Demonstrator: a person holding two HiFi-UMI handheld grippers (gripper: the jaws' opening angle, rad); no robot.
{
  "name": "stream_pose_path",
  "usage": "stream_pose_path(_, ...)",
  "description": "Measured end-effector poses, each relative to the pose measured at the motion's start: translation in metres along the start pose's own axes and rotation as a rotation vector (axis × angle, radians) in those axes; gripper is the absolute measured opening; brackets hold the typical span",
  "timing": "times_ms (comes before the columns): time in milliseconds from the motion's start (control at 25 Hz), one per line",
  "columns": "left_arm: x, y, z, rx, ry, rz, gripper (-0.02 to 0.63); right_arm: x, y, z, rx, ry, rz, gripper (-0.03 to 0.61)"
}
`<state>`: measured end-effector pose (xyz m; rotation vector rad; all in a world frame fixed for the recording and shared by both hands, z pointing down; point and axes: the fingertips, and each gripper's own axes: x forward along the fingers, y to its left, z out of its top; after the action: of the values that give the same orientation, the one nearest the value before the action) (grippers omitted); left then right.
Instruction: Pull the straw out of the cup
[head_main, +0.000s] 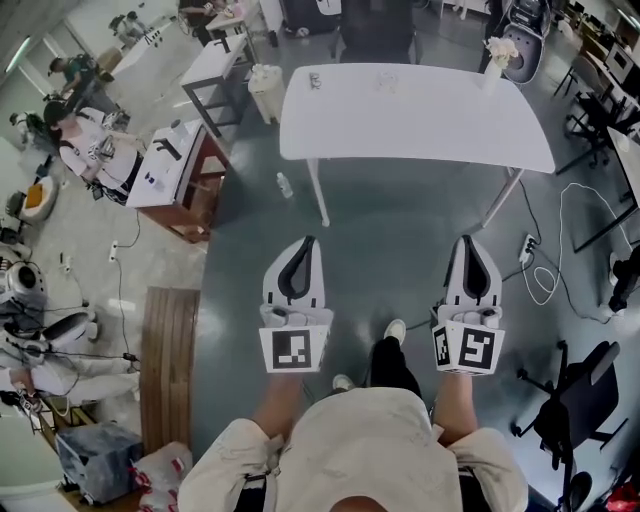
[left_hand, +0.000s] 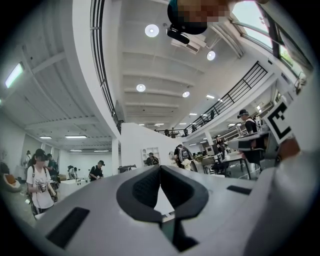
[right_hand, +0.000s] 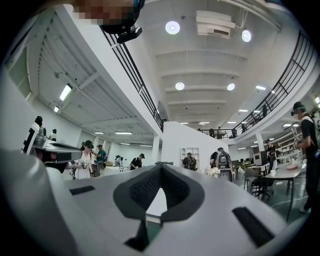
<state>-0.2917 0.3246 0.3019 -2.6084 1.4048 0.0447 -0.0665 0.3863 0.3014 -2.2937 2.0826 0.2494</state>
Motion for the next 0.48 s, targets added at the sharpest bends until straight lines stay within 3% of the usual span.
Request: stream_pose_path(480,0.144,-0.066,0.019,0.032,-0.010,-0.021,0.006,0.089,-0.127,-0.021,0.047,-0.018,-0.016,0.002)
